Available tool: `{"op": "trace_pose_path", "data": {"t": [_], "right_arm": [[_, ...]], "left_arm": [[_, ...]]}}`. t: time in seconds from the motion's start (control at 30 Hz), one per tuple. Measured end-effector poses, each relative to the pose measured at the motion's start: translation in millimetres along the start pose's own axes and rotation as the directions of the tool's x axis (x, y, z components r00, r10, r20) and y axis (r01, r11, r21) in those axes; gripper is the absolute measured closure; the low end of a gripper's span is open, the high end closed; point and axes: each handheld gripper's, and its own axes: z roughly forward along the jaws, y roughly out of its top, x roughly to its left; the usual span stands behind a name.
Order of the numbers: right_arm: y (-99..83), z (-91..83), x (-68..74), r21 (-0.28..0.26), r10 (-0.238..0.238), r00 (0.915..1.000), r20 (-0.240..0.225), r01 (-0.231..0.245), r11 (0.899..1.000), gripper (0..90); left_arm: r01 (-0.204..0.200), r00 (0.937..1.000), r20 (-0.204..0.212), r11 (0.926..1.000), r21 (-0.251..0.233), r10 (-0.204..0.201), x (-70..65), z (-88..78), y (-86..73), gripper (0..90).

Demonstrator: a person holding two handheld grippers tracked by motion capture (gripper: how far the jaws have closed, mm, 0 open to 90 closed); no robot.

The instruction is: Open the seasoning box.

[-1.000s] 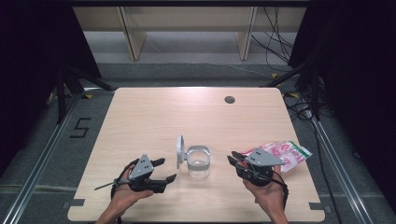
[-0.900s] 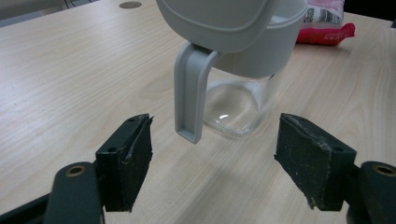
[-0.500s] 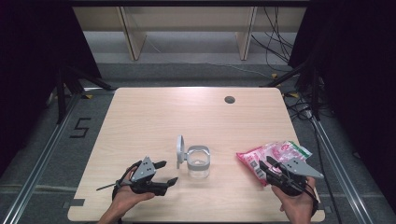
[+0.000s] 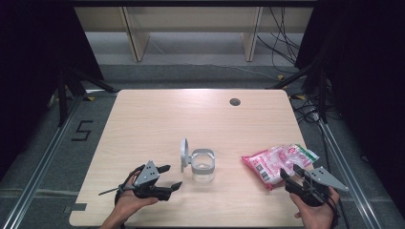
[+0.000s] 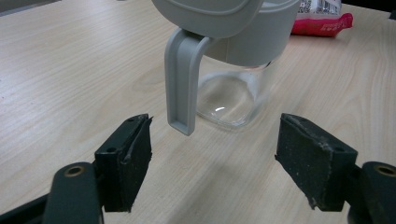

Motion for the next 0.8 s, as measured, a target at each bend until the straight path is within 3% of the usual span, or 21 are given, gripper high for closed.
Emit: {"op": "trace_pose_path", "data": {"t": [0.1,0.17,0.2,0.33,0.37,0.5,0.57,0.6,0.67,0.7,0.73,0.8], "right_arm": [[-2.7,-1.7,-5.4,0.022,0.041,0.999,0.018,-0.042,0.999,44.3],[-4.4,-0.9,-11.4,0.022,0.046,0.9986,0.026,-0.046,0.999,41.0],[-6.3,-2.0,-12.0,0.019,0.072,0.9969,0.031,-0.072,0.997,40.4],[-8.4,-0.2,-16.7,0.008,0.089,0.9953,0.036,-0.09,0.996,34.5],[-11.1,1.4,-17.3,0.046,0.125,0.991,0.048,-0.127,0.991,33.5],[-13.8,6.5,-22.4,0.063,0.1,0.9942,0.04,-0.102,0.993,32.1],[-14.5,7.2,-24.9,0.073,0.11,0.9932,0.037,-0.113,0.991,30.9],[-16.7,8.3,-23.7,0.064,0.18,0.9824,0.05,-0.183,0.981,29.9],[-16.6,7.6,-26.9,0.067,0.176,0.9832,0.049,-0.179,0.982,29.4],[-17.3,8.5,-27.1,0.058,0.211,0.9766,0.039,-0.213,0.975,28.8],[-18.3,9.7,-31.0,0.058,0.186,0.9814,0.048,-0.188,0.98,28.2],[-18.2,10.9,-31.5,0.062,0.211,0.9769,0.035,-0.213,0.975,27.9]], "left_arm": [[-0.025,0.9997,0.004,0.9997,0.006,0.025,1.1,0.1,0.0,25.8],[-0.018,0.9998,0.001,0.9998,0.003,0.018,0.8,-0.1,0.0,25.8],[0.018,0.9998,-0.004,0.9998,0.001,-0.018,-0.7,0.1,-0.3,25.8],[0.019,0.9998,-0.004,0.9998,-0.004,-0.019,-0.4,0.7,-0.5,25.8],[0.014,0.9999,-0.002,0.9999,0.007,-0.014,0.3,0.7,-0.4,25.8],[-0.003,1.0,0.009,0.9999,0.014,0.003,0.1,2.6,-0.4,25.8],[0.015,0.9999,0.006,0.9998,0.01,-0.015,-0.5,2.7,-0.5,25.8],[0.014,0.9999,0.006,0.9999,0.008,-0.014,0.2,2.8,-0.3,25.8],[0.024,0.9996,0.013,0.9997,0.01,-0.024,0.6,3.5,-0.9,25.8],[0.018,0.9998,0.01,0.9997,0.015,-0.018,1.1,3.3,-0.9,25.8],[0.019,0.9998,0.011,0.9997,0.014,-0.019,1.0,3.3,-0.8,25.8],[0.035,0.9993,0.017,0.9994,0.001,-0.035,-0.4,4.3,-0.8,25.8]]}}
